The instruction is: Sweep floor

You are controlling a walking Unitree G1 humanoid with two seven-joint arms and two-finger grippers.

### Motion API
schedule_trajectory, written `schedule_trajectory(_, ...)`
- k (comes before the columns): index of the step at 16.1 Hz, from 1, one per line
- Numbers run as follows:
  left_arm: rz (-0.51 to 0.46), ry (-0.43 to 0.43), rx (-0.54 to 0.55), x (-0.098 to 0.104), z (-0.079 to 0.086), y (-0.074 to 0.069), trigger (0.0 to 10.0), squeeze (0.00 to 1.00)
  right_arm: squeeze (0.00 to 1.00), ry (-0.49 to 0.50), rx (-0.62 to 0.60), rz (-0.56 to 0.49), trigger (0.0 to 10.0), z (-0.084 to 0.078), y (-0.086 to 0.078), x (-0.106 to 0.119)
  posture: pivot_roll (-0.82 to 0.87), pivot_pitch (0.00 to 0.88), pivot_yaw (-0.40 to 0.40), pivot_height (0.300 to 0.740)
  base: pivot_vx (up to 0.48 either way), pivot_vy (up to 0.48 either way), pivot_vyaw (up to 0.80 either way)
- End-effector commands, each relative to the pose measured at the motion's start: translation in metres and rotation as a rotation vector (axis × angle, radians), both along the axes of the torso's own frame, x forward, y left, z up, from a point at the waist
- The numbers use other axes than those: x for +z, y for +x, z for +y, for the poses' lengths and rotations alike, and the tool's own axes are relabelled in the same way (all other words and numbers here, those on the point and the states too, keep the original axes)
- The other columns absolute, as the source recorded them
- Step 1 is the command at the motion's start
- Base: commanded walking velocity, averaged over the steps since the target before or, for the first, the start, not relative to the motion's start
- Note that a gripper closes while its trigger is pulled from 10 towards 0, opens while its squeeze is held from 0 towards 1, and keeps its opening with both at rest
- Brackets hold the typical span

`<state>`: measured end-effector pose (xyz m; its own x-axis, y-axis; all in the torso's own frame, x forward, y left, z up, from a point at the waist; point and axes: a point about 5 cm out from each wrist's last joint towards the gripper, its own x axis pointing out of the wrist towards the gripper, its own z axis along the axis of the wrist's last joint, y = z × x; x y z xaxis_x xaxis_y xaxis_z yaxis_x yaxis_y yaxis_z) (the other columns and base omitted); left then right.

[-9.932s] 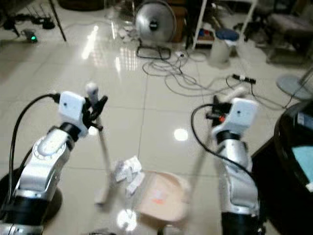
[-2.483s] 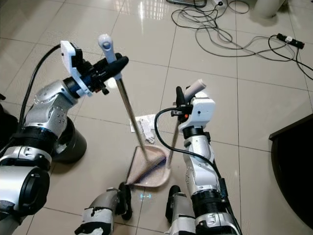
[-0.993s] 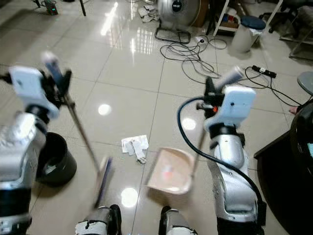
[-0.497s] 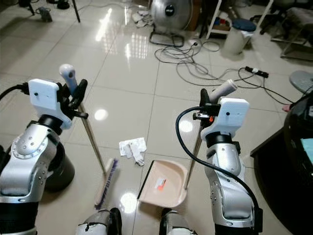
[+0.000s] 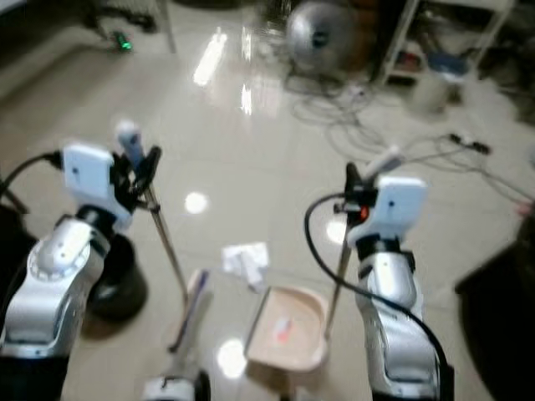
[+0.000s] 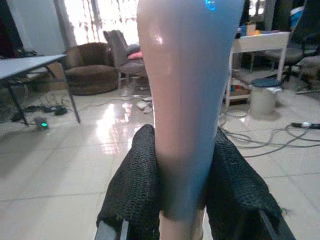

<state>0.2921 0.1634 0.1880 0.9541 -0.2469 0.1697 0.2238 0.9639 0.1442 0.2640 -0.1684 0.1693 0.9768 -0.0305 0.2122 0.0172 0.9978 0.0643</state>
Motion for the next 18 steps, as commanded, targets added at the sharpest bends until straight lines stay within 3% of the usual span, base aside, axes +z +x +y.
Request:
schedule_trajectory(1, -0.031, 0.013, -0.016, 0.0091, -0.0018, 0.001, 10.0, 0.0, 0.0, 0.014, 0.003, -0.037, 10.0, 0.0009, -0.0006, 0.0079, -0.01, 0.109, -0.015, 0.74, 0.368, 0.0, 0.0)
schedule_trajectory(12, -0.025, 0.017, -0.045, 0.0081, -0.0048, 0.0022, 10.0, 0.0, 0.0, 0.051, -0.043, -0.027, 10.0, -0.0076, -0.0037, 0.0055, -0.02, 0.101, -0.005, 0.74, 0.372, 0.0, 0.0)
schedule_trajectory(18, -0.013, 0.028, -0.074, 0.005, -0.0029, 0.0039, 10.0, 0.0, 0.0, 0.05, -0.022, -0.031, 10.0, -0.0008, 0.0032, 0.002, 0.01, 0.113, 0.005, 0.74, 0.308, 0.0, 0.0)
